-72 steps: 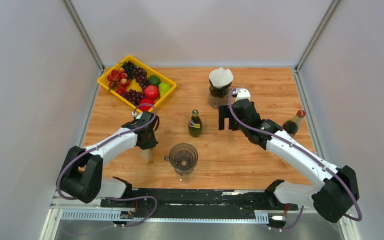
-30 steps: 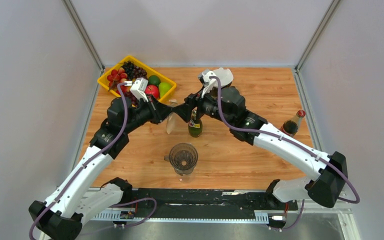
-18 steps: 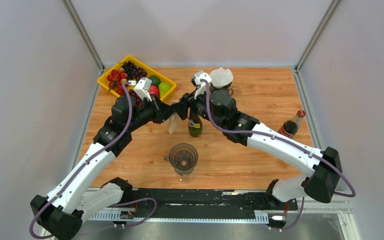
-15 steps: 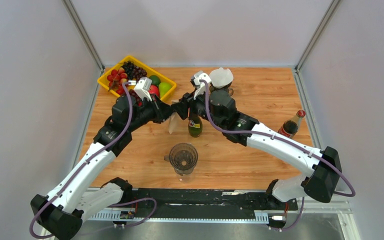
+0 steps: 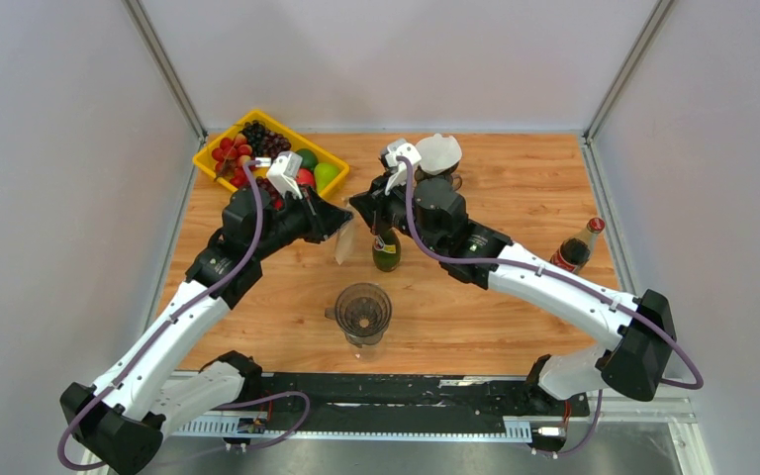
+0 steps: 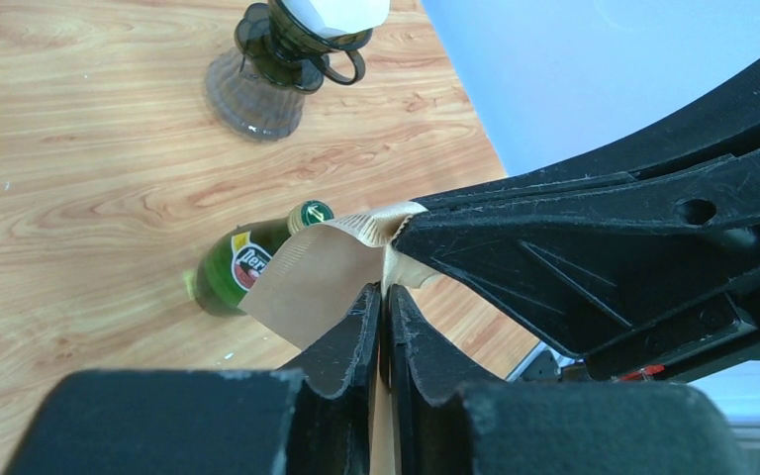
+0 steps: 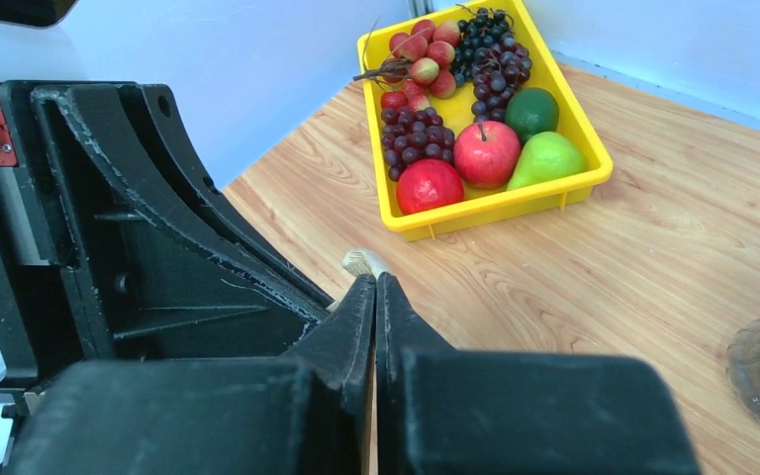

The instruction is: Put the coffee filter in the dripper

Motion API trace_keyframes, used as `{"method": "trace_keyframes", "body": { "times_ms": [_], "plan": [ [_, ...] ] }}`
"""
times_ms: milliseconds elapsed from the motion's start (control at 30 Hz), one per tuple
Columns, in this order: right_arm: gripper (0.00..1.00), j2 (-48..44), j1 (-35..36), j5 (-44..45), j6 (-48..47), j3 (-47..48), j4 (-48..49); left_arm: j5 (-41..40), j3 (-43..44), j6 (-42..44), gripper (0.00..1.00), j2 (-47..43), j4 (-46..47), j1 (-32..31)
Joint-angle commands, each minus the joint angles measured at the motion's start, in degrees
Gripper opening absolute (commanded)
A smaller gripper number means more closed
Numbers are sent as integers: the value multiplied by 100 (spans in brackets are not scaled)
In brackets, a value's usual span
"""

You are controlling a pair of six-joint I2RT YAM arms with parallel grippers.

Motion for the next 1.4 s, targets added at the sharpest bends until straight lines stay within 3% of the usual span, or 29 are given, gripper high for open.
{"method": "trace_keyframes", "body": {
  "times_ms": [0,200,233,333,367,433,600,700,1033,1367],
  "plan": [
    [0,-34,32,125,62,278,195,93,251,-20,17,-32,280,-30],
    [0,-168,31,148,15,289,204,46,247,98,51,-113,202,-35],
    [0,-201,26,135,-7,282,204,38,244,120,62,-167,180,-35],
    [0,-284,24,109,-106,262,138,28,203,264,80,-324,115,-29],
    [0,-324,15,107,-135,258,81,-24,183,299,94,-433,41,-31],
    [0,-455,-28,-69,-165,217,-26,-173,128,450,99,-633,-89,-34],
    [0,-920,-293,-1098,-122,81,-547,-719,-7,1040,100,-1156,-603,-27],
    [0,-1292,-716,-2294,76,-112,-796,-694,-222,1537,100,-1365,-528,-9],
    [0,-1950,-1196,-4682,-20,-355,-1083,1654,-506,2762,100,-832,745,3],
    [0,-1836,-1196,-4965,-113,-212,-1299,3142,-444,3156,100,-373,1356,3]
  ]
}}
